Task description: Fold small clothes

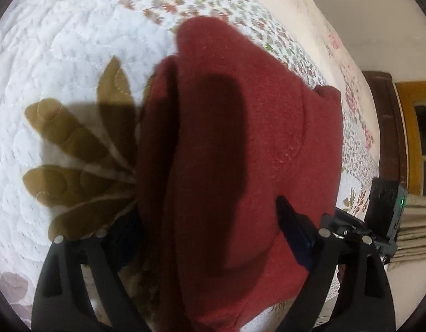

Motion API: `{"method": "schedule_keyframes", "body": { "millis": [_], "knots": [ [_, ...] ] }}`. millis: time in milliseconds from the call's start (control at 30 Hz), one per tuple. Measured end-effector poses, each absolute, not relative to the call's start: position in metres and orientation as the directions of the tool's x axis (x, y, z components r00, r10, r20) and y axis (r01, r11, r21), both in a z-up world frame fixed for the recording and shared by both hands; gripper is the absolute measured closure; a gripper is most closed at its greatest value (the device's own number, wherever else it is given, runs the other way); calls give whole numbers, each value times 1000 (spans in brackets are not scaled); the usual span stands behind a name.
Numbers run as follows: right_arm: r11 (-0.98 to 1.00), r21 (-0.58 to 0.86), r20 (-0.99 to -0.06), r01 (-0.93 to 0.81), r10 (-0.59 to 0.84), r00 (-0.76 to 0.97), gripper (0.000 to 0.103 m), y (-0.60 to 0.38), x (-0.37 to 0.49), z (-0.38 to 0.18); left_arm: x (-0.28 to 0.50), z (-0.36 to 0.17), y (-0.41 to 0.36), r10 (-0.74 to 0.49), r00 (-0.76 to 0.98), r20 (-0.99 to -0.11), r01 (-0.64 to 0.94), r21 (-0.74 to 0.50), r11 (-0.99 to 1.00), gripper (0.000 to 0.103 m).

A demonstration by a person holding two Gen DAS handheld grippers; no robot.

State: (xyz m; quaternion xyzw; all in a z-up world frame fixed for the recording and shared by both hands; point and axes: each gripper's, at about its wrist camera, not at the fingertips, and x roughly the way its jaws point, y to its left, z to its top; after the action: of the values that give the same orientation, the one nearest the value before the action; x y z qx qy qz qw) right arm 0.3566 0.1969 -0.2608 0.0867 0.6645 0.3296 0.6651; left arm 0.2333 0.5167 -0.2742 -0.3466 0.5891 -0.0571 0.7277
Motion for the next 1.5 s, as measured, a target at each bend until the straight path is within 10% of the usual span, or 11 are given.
{"method": "schedule_keyframes", "body": {
  "millis": [67, 367, 933, 1400, 1500],
  "knots": [
    [764, 571, -818, -302, 562, -124, 28, 202, 359, -270, 235, -269, 508, -487, 305, -819, -301, -568, 766, 55],
    [711, 622, -770, -327, 631, -94, 62, 192, 344, -240, 228, -241, 489, -444, 373, -815, -285, -555, 781, 71],
    [733, 597, -781, -326, 624, -28, 62, -43, 273, -144, 194, -168, 255, -605, 321, -729, -106, -662, 742, 71],
    [772, 612, -788, -169, 613, -55, 55, -129, 282, -264, 222, -265, 157, -411, 309, -858, -159, -472, 867, 57],
    [796, 558, -823, -233, 568, -31, 36, -128, 272, -251, 217, -249, 149, -356, 312, -881, -157, -417, 895, 52]
  ]
}}
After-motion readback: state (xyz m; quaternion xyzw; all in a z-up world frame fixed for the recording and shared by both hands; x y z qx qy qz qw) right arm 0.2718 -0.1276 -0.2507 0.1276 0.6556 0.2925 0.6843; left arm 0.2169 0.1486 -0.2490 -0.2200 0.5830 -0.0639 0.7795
